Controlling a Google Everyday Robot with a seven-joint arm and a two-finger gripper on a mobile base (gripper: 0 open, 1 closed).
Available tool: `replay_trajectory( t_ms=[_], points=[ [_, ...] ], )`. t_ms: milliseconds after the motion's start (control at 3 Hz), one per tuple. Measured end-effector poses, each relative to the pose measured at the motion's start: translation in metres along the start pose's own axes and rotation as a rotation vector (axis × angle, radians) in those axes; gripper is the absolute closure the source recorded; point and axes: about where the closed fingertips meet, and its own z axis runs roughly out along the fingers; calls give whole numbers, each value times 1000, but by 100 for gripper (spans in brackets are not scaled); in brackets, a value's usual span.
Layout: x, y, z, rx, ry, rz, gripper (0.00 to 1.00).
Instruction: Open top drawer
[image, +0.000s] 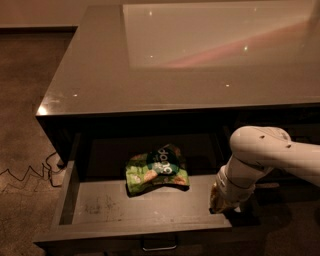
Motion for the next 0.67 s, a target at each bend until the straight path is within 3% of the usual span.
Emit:
replay_trajectory(
  t_ms=[667],
  points=[
    [0,0,0,0,0,0,35]
  ],
)
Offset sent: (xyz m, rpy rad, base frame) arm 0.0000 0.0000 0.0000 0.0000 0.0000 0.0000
